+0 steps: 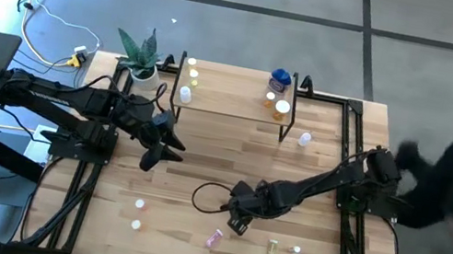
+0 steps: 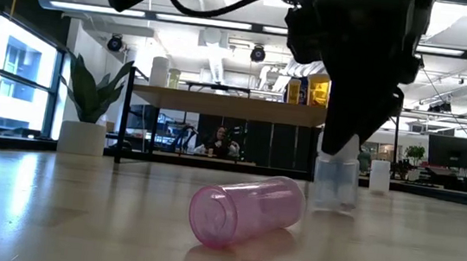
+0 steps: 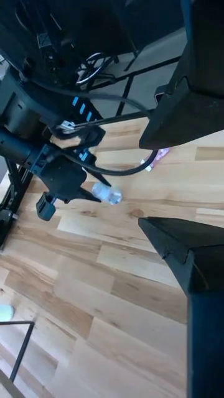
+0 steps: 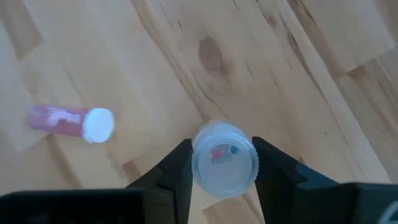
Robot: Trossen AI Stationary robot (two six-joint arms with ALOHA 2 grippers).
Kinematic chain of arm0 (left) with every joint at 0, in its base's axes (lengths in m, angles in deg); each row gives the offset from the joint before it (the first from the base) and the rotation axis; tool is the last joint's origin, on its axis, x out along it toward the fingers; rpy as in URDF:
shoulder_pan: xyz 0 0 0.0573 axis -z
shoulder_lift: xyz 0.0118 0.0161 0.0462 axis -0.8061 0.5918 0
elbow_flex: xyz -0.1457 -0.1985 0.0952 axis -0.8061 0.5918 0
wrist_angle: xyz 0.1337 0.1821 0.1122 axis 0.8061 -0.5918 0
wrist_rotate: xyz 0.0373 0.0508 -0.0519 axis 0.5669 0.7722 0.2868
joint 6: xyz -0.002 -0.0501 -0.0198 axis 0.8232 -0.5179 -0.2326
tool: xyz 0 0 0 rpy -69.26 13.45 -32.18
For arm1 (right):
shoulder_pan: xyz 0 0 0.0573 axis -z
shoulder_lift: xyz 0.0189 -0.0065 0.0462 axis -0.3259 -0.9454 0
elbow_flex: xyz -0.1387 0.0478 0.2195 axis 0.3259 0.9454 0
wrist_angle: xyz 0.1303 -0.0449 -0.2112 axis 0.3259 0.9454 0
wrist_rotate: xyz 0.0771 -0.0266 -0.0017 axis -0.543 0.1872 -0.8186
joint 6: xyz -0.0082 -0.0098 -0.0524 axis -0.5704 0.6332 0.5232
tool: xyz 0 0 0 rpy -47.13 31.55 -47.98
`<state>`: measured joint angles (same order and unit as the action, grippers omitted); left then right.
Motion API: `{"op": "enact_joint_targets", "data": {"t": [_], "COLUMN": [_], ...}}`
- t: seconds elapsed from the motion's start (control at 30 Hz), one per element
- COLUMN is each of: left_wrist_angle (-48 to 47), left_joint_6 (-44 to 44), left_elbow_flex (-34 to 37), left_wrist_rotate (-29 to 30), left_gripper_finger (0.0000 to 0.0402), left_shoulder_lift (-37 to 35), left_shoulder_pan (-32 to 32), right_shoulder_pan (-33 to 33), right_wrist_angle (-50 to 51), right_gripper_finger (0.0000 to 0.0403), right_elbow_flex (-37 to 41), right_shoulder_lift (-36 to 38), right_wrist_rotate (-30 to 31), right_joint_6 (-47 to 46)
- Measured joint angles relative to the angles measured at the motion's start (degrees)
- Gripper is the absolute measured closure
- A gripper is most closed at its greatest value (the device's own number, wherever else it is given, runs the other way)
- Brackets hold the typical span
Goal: Pick and place medicine bottles onto shelf by color
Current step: Put the small transparent pill bottle on the shelf
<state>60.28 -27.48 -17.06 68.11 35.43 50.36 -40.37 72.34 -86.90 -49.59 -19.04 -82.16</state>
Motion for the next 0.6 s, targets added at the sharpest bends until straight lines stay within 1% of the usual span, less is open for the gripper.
{"op": "enact_joint_targets", "data": {"t": [0.17,0.27,0.37,0.6], "left_wrist_angle": [0.0,0.0,0.0,0.0], "left_joint_6": [0.0,0.0,0.0,0.4], "left_elbow_flex": [0.0,0.0,0.0,0.0], "left_wrist_rotate": [1.9,3.4,4.0,4.0], "left_gripper_finger": [0.0222,0.0222,0.0222,0.0222], "left_shoulder_lift": [0.0,0.0,0.0,0.0], "left_shoulder_pan": [-0.1,-0.9,-2.9,-8.8], "right_shoulder_pan": [2.1,3.7,5.7,11.9], "right_wrist_angle": [2.6,5.3,8.9,18.3], "right_gripper_finger": [0.0280,0.0274,0.0277,0.0279], "right_elbow_flex": [-3.5,-7.1,-11.1,-21.3], "right_shoulder_lift": [0.1,0.1,0.1,0.1], "right_wrist_rotate": [-2.6,-3.9,-5.1,-5.6], "right_joint_6": [0.3,2.4,5.7,14.4]}}
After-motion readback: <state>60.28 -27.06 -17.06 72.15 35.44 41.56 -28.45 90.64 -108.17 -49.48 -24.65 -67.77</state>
